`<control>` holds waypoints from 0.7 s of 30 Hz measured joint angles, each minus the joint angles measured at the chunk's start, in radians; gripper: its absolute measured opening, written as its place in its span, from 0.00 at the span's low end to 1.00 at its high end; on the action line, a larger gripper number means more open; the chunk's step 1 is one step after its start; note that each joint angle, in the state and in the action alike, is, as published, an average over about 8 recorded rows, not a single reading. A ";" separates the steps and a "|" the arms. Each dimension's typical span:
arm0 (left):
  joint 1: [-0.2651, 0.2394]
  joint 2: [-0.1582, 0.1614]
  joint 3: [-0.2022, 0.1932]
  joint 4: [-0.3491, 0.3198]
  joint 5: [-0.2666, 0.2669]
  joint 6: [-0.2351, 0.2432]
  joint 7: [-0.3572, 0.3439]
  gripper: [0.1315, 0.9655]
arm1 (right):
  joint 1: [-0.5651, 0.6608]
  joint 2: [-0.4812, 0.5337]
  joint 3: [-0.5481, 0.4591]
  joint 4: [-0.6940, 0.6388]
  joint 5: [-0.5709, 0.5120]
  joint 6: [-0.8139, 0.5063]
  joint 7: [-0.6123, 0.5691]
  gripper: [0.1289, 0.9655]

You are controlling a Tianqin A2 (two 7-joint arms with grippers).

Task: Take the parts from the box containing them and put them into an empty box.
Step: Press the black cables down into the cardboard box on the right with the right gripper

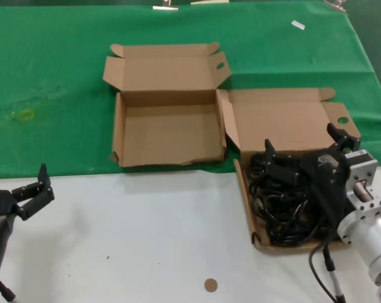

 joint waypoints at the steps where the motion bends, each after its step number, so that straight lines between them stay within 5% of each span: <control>1: 0.000 0.000 0.000 0.000 0.000 0.000 0.000 1.00 | 0.000 0.000 0.000 0.000 0.000 0.000 0.000 1.00; 21: 0.000 0.000 0.000 0.000 0.000 0.000 0.000 1.00 | 0.000 0.000 0.000 0.000 0.000 0.000 0.000 1.00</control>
